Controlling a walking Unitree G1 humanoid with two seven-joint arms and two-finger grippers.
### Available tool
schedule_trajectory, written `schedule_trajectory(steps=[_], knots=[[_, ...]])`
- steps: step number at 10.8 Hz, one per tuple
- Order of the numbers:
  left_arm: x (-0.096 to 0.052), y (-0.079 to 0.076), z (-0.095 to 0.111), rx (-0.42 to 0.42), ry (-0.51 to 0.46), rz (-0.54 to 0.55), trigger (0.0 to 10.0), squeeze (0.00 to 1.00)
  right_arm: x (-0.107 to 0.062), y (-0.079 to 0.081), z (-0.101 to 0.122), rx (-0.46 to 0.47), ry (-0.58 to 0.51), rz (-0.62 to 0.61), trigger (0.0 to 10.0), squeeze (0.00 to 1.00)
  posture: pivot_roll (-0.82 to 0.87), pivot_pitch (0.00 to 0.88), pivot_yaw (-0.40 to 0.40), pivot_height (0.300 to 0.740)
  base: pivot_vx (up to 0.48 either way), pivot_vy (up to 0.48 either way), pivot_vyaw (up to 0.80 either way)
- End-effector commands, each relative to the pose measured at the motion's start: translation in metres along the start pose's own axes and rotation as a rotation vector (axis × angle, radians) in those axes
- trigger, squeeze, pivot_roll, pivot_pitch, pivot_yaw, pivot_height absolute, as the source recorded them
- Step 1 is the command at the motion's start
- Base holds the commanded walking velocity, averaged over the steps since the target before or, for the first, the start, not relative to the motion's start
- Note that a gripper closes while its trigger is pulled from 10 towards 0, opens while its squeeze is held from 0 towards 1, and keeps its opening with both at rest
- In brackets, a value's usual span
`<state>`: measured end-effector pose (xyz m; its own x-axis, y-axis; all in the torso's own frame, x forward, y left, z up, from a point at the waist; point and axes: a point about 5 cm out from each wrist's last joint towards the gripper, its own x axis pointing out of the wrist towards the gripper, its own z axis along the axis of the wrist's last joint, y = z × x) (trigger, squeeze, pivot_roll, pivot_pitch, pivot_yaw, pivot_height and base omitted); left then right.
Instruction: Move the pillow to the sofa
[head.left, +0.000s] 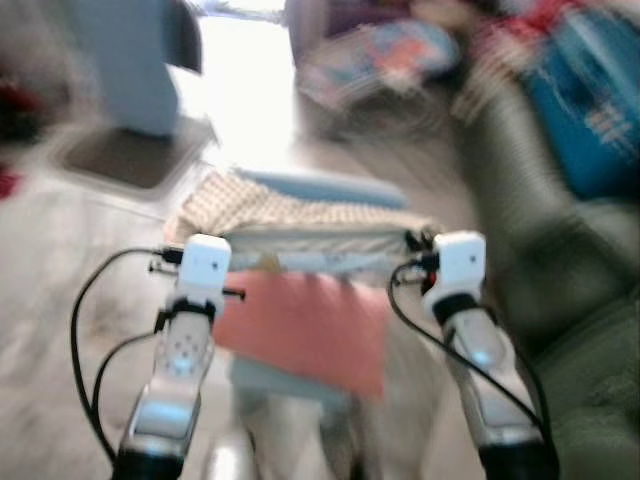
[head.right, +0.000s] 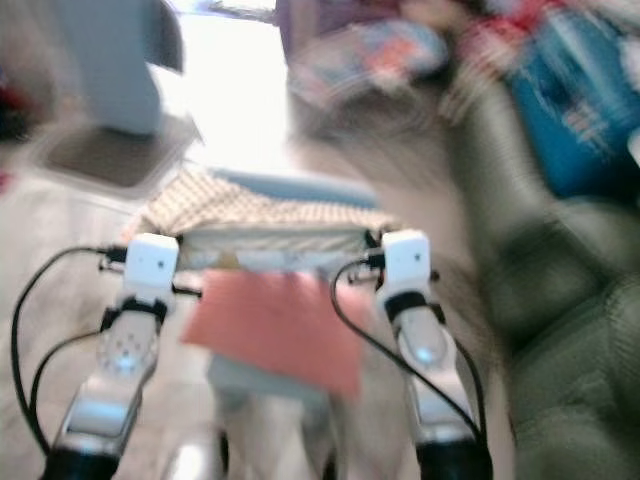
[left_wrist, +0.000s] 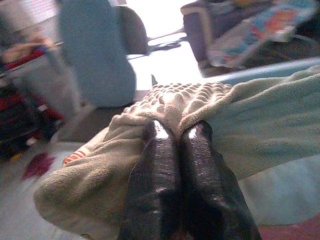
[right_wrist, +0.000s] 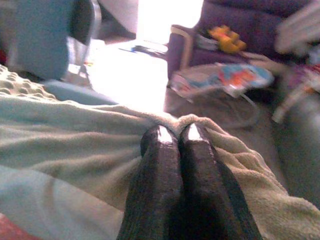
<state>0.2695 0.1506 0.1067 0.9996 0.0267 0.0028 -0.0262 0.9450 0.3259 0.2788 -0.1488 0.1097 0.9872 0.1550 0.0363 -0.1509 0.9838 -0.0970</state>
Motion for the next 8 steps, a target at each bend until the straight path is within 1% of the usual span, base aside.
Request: schedule_trajectory(steps=[1,3,5,8], knots=[[-0.004,0.013,-0.004,-0.001,0.012,0.058,10.0,0.00,-0.004,-0.016,0.001,-0.001,0.001,-0.087,10.0,0.00,0.02,0.034,-0.046,0.740,0.000,0.000,0.00],[-0.006,0.007,-0.005,-0.014,0.014,0.021,10.0,0.00,-0.009,-0.015,-0.003,-0.002,0.019,-0.090,10.0,0.00,0.02,0.041,-0.044,0.740,0.000,0.000,0.00],[-0.004,0.002,-0.003,-0.042,0.011,-0.008,10.0,0.00,-0.009,-0.015,-0.004,0.002,0.025,-0.104,10.0,0.00,0.02,0.041,-0.044,0.740,0.000,0.000,0.00],[-0.009,0.000,-0.007,-0.062,0.030,-0.034,10.0,0.00,-0.011,-0.015,-0.006,0.017,0.042,-0.112,10.0,0.00,0.02,0.048,-0.048,0.740,0.000,0.000,0.00]])
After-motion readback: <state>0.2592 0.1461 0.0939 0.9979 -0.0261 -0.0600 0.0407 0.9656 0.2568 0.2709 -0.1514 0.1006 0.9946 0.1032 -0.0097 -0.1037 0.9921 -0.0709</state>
